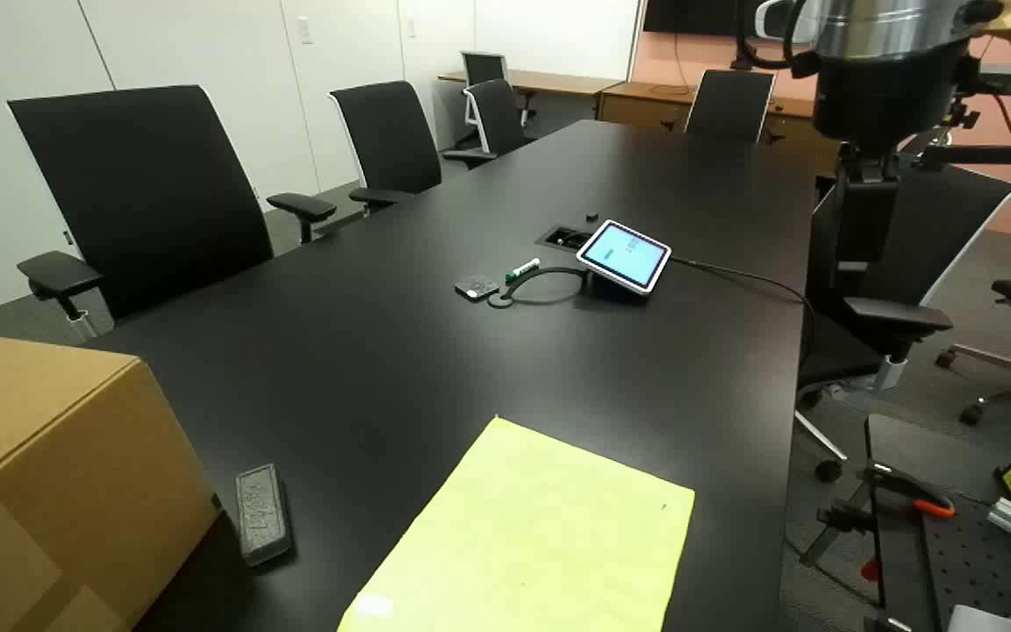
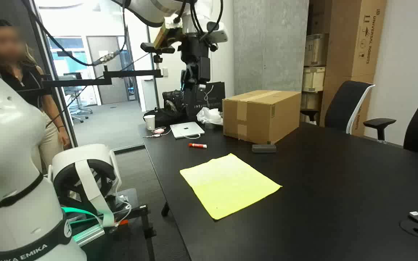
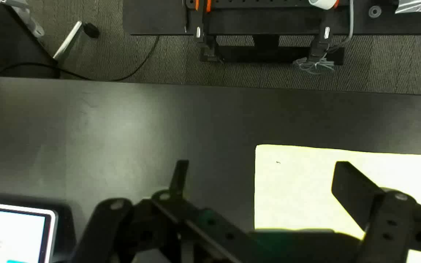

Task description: Fold the yellow cloth

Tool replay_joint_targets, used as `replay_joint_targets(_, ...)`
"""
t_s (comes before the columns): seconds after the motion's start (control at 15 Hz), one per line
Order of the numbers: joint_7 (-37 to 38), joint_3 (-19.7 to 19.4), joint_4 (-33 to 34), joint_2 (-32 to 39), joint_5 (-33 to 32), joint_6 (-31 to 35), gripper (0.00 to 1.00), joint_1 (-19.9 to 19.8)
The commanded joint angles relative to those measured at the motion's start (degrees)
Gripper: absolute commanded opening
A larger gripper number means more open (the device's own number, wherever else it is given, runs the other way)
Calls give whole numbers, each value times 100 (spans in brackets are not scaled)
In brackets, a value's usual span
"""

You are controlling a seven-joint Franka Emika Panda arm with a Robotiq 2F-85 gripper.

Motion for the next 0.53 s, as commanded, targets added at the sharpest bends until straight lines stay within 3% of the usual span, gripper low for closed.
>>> replay_joint_targets(0.0,31,-106,30,11,-28,-16,100,122)
replay_joint_targets(0.27,20,-117,54,18,-36,-12,100,122)
replay_joint_targets(0.47,75,-194,-178,214,-132,374,100,71)
